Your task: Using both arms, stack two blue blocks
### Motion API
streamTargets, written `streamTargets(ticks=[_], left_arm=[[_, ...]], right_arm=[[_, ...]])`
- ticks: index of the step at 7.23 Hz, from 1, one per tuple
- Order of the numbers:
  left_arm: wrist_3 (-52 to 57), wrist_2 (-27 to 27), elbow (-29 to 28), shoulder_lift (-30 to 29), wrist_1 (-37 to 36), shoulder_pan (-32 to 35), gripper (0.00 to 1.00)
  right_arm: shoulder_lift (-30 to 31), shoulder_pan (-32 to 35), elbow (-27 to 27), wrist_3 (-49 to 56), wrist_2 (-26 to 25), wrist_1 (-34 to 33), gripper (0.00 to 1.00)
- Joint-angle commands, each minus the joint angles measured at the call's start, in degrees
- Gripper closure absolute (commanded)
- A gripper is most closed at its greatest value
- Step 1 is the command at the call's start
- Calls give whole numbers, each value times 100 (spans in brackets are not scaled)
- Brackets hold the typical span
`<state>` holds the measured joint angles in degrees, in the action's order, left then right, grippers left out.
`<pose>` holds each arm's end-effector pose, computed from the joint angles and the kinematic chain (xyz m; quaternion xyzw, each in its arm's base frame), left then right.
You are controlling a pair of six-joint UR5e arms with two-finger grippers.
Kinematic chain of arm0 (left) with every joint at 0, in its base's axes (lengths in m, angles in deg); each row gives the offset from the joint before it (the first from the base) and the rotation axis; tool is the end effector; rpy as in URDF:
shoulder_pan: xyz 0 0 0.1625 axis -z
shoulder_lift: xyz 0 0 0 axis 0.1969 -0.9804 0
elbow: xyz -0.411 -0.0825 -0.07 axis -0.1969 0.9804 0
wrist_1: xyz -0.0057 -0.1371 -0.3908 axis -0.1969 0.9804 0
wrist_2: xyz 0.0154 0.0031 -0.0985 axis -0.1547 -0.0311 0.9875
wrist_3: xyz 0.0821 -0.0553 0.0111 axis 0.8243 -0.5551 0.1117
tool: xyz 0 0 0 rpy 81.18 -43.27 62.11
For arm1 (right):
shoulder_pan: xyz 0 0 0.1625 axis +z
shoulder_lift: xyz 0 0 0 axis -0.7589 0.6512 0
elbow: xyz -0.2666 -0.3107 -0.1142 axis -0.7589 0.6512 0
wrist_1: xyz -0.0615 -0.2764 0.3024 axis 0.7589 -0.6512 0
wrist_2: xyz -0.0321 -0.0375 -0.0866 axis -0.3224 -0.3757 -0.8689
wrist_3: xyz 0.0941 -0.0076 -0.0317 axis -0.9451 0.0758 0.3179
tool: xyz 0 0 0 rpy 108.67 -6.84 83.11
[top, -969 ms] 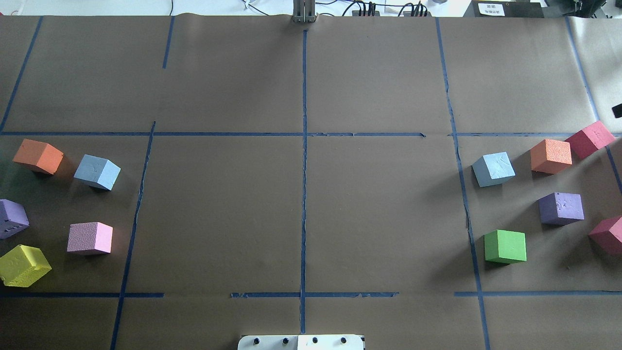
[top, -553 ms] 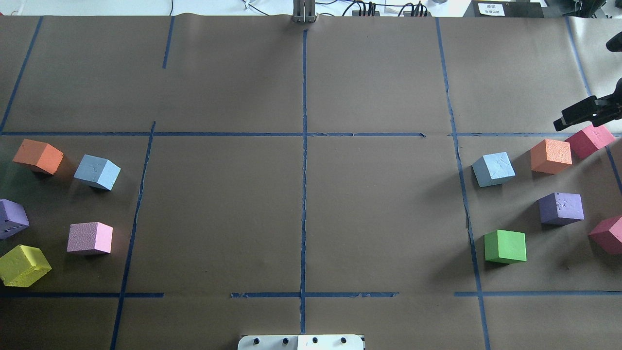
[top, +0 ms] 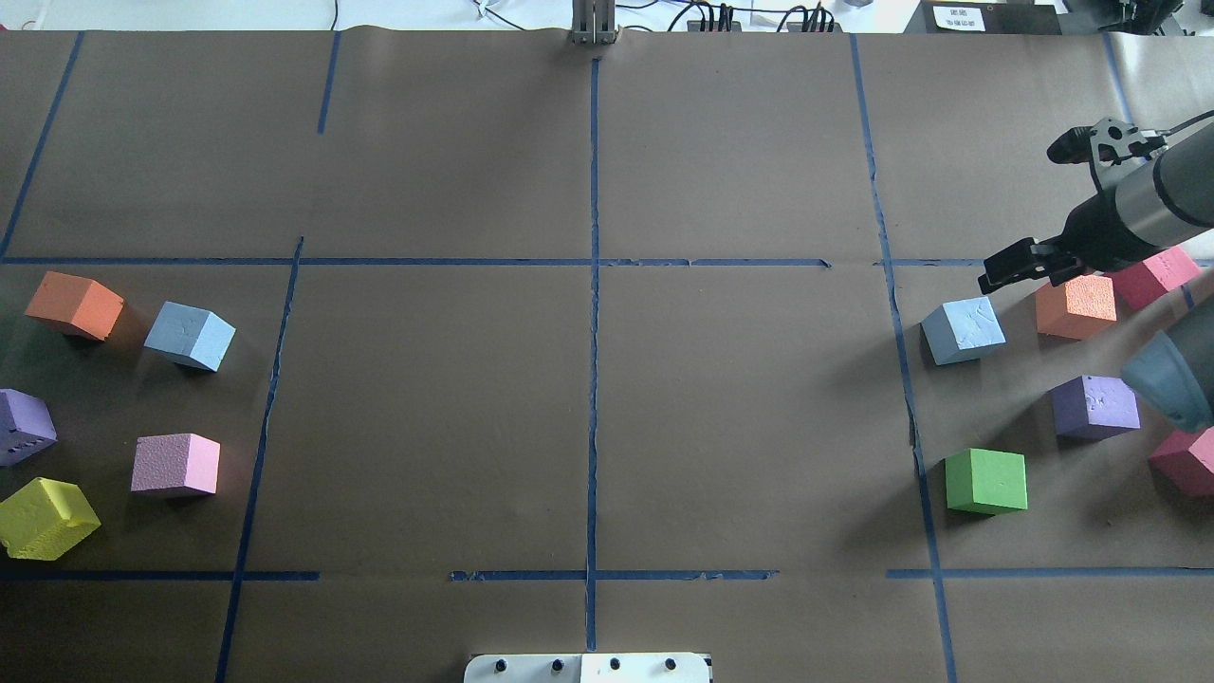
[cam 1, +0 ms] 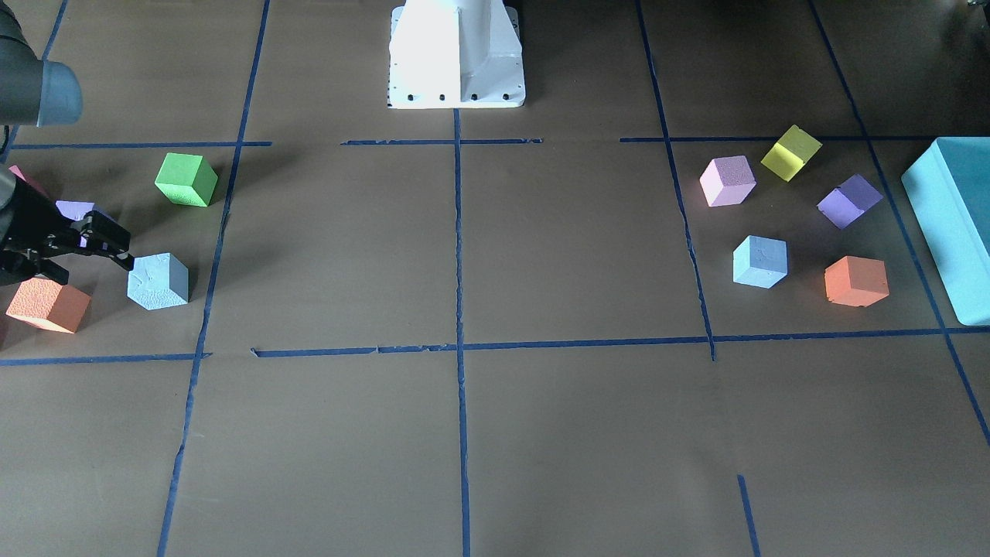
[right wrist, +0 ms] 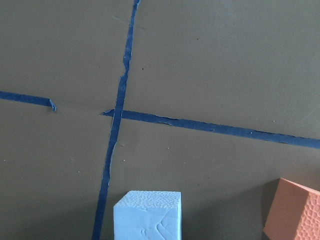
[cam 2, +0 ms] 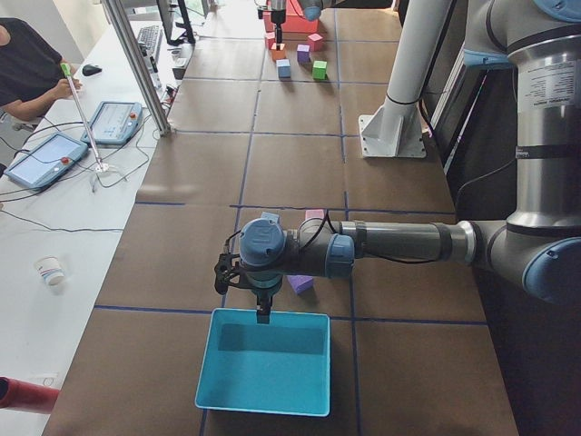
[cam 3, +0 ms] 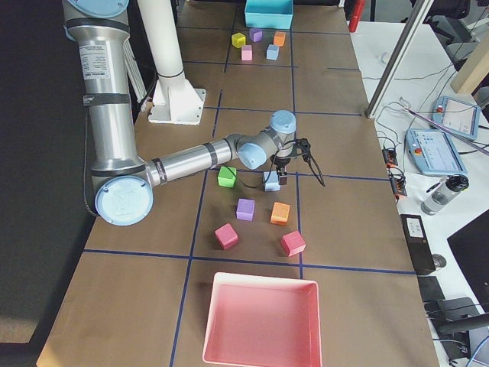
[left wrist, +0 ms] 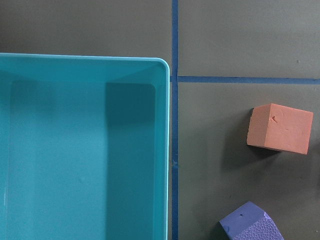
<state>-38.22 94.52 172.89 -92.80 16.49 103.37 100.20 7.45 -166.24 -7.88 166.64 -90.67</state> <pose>-0.0731 -0.4435 0.6406 0.0281 0.4188 -0.0129 0.9076 -0.2366 -0.4968 0.4868 0.0597 -0.4133 -0.0530 0.9071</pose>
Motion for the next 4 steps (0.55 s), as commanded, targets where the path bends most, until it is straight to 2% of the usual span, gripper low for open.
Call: streamTargets(ticks=[1,4], left_arm=[[0,0,7,-9,0,0,0],[0,9,16,-18,0,0,0]], right_arm=[[-23,-416,89,-165,-319,3,1],[-138,-610,378,-156,-417,3,0]])
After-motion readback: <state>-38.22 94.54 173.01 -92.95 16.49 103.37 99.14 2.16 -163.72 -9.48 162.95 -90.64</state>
